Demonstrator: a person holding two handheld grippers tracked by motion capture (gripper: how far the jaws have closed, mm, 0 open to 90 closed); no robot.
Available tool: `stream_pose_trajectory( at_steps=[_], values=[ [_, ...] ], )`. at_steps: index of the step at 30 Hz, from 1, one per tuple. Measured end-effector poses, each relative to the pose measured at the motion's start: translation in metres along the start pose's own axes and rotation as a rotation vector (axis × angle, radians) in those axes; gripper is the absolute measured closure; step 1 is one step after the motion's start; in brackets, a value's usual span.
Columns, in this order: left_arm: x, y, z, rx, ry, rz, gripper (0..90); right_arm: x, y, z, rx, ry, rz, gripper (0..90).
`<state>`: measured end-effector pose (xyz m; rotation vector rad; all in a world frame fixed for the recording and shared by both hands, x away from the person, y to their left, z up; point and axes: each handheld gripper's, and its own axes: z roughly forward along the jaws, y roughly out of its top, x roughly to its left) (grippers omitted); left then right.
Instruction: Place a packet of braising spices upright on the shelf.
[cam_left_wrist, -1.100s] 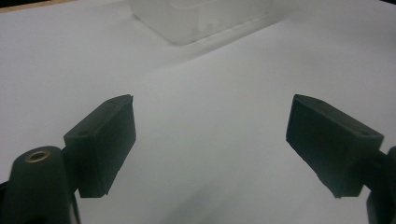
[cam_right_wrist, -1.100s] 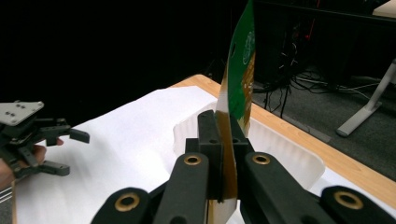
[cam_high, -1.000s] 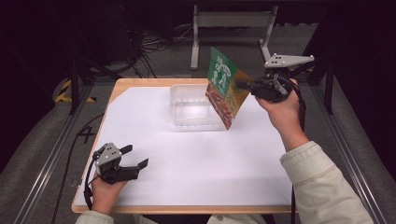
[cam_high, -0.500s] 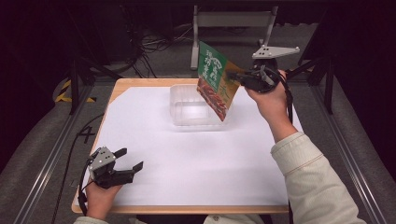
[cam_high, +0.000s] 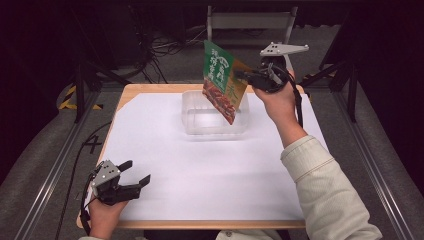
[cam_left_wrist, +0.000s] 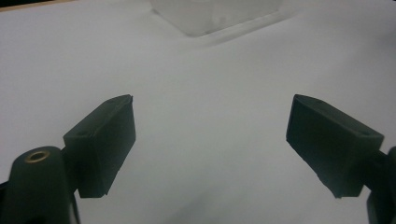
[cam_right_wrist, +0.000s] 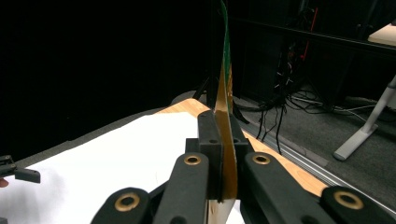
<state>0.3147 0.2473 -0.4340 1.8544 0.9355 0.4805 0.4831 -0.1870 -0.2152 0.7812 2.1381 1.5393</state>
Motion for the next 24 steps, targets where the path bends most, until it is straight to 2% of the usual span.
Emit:
stream_pose_trajectory(
  at_steps=[9,17,24],
  values=[
    [0.0,0.002,0.005,0.002,-0.016,0.001,16.3,-0.003,0.001,0.014,-0.003,-0.012,0.005,90.0],
    [0.001,0.006,0.01,-0.003,-0.033,0.008,16.3,0.004,0.002,0.033,0.025,-0.042,0.009,90.0],
    [0.002,0.007,0.012,-0.006,-0.044,0.014,16.2,0.004,0.001,0.049,0.037,-0.059,0.05,90.0]
  ],
)
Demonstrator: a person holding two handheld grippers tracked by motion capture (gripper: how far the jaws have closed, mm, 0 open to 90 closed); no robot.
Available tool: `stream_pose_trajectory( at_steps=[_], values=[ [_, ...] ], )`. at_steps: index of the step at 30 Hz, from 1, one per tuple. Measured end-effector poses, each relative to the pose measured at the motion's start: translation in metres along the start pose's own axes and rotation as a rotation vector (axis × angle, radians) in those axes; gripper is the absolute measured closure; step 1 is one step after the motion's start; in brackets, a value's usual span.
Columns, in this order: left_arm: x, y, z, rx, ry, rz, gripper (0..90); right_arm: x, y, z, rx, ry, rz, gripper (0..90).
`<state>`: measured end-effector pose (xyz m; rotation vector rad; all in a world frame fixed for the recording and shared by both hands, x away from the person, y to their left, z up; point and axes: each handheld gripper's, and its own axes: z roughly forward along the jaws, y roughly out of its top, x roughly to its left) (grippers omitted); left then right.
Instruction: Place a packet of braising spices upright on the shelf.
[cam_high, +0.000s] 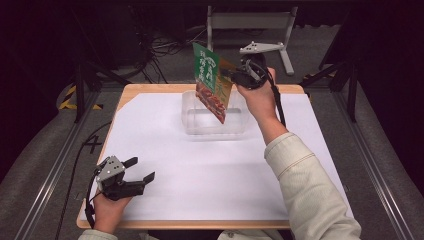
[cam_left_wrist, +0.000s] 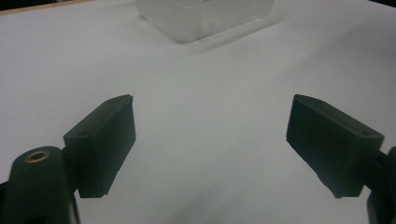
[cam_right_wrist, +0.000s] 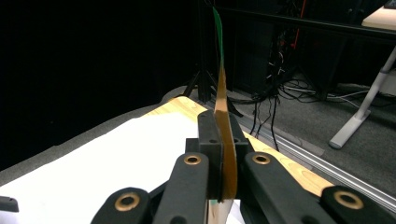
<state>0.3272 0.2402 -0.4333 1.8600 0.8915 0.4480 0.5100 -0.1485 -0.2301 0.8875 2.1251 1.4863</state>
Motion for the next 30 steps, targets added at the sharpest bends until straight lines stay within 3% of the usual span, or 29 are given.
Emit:
stream_pose_trajectory(
  at_steps=[16,30],
  values=[
    [0.001,0.001,0.002,-0.007,-0.018,-0.004,16.2,-0.001,-0.008,0.021,0.021,-0.025,0.027,90.0],
    [0.0,0.002,0.003,-0.011,-0.023,-0.003,16.1,0.002,-0.022,0.031,0.036,-0.013,0.04,90.0]
  ],
)
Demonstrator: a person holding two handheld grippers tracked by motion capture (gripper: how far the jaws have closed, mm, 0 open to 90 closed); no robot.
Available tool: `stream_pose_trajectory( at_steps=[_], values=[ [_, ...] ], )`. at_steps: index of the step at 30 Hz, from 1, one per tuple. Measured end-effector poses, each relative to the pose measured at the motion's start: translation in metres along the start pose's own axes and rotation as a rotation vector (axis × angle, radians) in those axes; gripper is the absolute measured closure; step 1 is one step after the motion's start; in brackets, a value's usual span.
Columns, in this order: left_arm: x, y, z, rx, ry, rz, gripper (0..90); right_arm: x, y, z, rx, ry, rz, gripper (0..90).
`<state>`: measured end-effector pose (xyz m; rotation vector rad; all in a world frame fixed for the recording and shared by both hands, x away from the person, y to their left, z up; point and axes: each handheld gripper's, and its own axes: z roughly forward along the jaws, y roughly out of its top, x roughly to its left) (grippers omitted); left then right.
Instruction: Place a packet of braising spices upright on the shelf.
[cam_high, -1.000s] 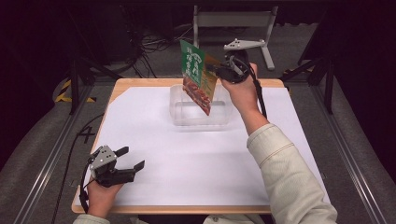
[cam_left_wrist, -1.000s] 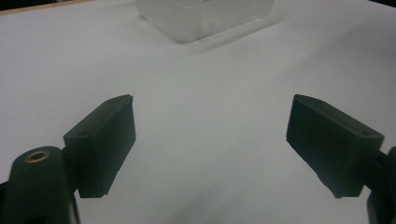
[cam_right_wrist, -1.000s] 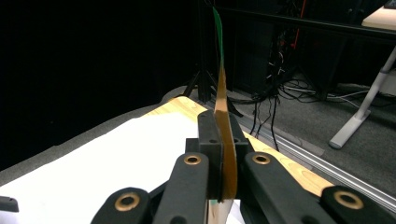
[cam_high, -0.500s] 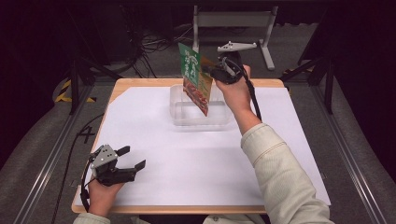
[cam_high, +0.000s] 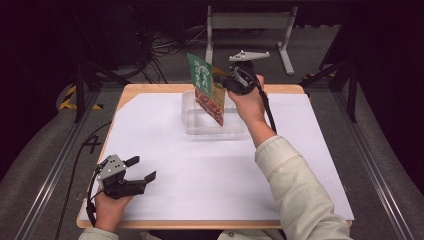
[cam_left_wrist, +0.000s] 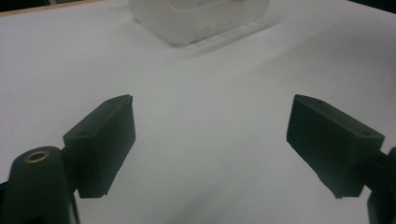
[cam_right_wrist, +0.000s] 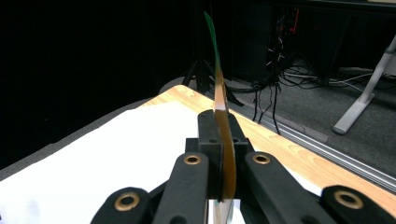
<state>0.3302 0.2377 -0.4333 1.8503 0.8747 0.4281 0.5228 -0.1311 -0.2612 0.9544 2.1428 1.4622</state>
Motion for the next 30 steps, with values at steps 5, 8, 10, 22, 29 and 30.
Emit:
stream_pose_trajectory(
  at_steps=[5,8,10,22,29,30],
  values=[
    [0.001,0.0,0.001,0.005,-0.001,0.004,16.1,-0.001,-0.005,0.003,0.008,0.003,0.007,90.0],
    [0.001,0.0,0.001,0.006,-0.001,0.009,16.1,-0.002,-0.008,0.004,0.006,0.005,0.012,90.0],
    [0.001,0.0,0.001,0.005,0.0,0.009,16.1,-0.003,-0.01,0.004,0.006,0.006,0.014,90.0],
    [0.0,0.001,0.002,0.006,-0.002,0.005,16.1,-0.009,-0.021,0.005,0.008,0.012,0.046,90.0],
    [0.0,0.001,0.002,0.006,-0.001,0.006,16.1,-0.011,-0.025,0.004,0.015,0.004,0.055,89.8],
    [0.0,0.001,0.002,0.006,-0.002,0.003,16.1,-0.012,-0.026,0.004,0.015,0.003,0.054,89.8]
  ],
)
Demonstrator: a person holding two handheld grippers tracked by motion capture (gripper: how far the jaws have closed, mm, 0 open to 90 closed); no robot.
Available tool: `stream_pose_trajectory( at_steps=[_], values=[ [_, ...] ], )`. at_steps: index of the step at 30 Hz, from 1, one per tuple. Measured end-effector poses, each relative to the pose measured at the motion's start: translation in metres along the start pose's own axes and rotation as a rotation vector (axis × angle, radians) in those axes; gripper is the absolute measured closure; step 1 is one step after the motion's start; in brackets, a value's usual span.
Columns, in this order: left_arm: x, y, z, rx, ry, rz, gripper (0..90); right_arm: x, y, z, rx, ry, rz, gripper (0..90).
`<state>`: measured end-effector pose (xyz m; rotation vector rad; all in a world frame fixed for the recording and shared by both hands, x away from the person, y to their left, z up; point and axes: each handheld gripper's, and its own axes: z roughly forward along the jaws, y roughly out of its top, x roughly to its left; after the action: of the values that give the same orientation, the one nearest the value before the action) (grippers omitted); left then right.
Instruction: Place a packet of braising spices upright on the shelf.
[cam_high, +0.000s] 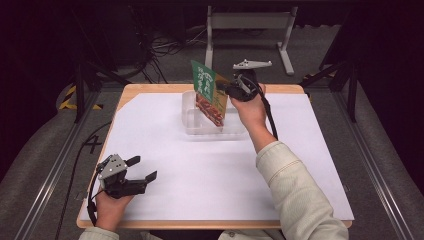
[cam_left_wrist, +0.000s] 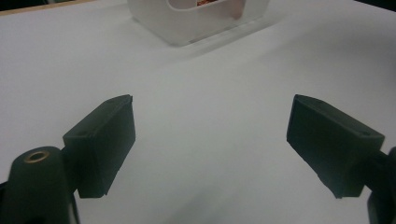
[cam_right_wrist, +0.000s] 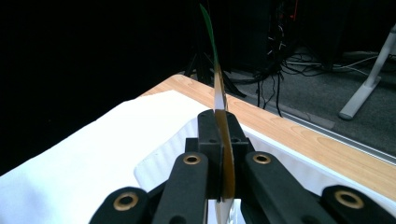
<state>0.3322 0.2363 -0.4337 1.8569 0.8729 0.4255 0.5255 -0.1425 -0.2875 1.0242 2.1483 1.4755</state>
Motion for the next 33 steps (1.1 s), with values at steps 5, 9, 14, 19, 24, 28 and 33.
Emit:
stream_pose_trajectory(
  at_steps=[5,9,14,19,24,28,33],
  values=[
    [0.0,0.0,0.0,0.002,0.004,0.008,16.1,-0.003,-0.005,0.0,0.008,-0.01,0.008,89.7],
    [0.0,0.0,0.001,0.002,0.0,0.002,16.1,-0.003,-0.005,-0.002,0.007,-0.014,0.008,89.4],
    [0.0,0.0,0.001,0.004,-0.001,0.003,16.0,-0.002,-0.005,-0.002,0.01,-0.017,-0.003,88.4],
    [0.0,0.0,0.001,0.003,0.0,0.001,16.1,0.0,-0.004,-0.003,-0.004,-0.003,-0.009,82.4],
    [0.0,0.001,0.002,0.004,-0.001,0.003,16.0,0.0,-0.002,-0.007,-0.021,0.012,-0.01,70.2],
    [0.0,0.001,0.003,0.009,-0.005,0.004,16.0,0.001,-0.001,-0.01,-0.031,0.017,-0.013,61.7],
    [0.0,0.002,0.005,0.008,-0.003,0.011,16.0,0.007,-0.002,-0.023,-0.06,0.012,-0.06,55.4]
  ],
)
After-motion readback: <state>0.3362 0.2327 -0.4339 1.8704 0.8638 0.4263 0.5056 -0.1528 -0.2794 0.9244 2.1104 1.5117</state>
